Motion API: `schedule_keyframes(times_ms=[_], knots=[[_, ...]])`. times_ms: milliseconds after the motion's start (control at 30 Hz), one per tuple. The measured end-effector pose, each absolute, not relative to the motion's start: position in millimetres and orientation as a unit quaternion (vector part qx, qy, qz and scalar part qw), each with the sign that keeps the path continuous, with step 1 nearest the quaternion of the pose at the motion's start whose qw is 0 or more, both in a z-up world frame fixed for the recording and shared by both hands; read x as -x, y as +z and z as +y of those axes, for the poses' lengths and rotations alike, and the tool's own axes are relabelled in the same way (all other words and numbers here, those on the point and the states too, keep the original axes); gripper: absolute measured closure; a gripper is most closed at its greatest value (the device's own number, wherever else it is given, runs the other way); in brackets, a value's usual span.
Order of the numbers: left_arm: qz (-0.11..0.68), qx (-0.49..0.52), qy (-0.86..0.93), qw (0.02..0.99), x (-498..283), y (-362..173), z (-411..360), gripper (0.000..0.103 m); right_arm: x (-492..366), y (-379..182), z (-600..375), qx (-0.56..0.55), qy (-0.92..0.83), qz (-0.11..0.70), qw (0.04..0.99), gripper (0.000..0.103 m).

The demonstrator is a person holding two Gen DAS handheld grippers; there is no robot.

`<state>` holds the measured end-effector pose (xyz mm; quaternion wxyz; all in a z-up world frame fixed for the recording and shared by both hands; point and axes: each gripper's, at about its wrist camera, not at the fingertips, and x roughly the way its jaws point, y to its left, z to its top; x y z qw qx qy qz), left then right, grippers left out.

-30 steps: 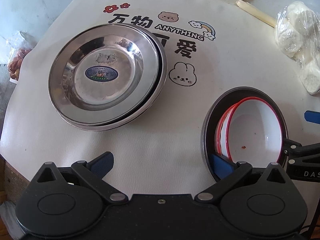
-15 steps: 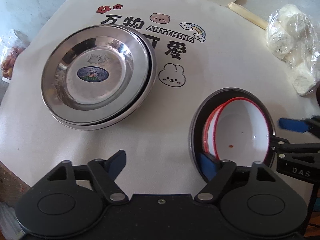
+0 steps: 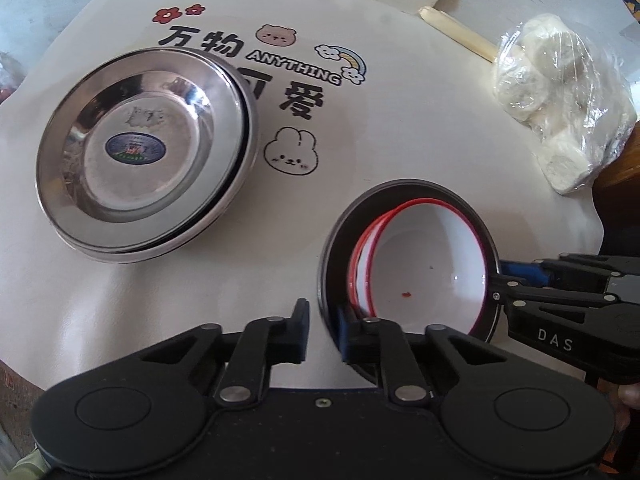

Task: Organize plates and bowls
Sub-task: 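Close both tools on the steel bowl rim, then carry the steel bowl with nested bowls onto the steel plate stack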

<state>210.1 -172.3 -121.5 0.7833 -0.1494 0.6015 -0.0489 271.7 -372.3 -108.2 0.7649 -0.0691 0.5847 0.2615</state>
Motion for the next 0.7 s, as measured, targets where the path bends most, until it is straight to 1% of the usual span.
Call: schedule_keyframes(times_ms=[33, 133, 500, 700], knots=[[0.602, 0.150, -0.049, 0.783, -210.7, -121.6, -172.8, 0.094, -272.1, -109.0, -373.2, 0.061, 0.264, 0.587, 0.763, 0.083], [0.602, 0.146, -0.049, 0.783, -211.5, -121.8, -173.5, 0.094, -272.2, -110.3, -374.2, 0.042, 0.268, 0.593, 0.758, 0.091], [0.601, 0.158, -0.051, 0.782, -211.7, -123.6, -170.7, 0.095, -276.1, -114.5, -378.1, 0.002, 0.252, 0.611, 0.750, 0.091], [0.599, 0.184, -0.054, 0.777, -211.2, -125.9, -164.1, 0.095, -279.8, -114.9, -381.2, -0.024, 0.240, 0.625, 0.742, 0.091]])
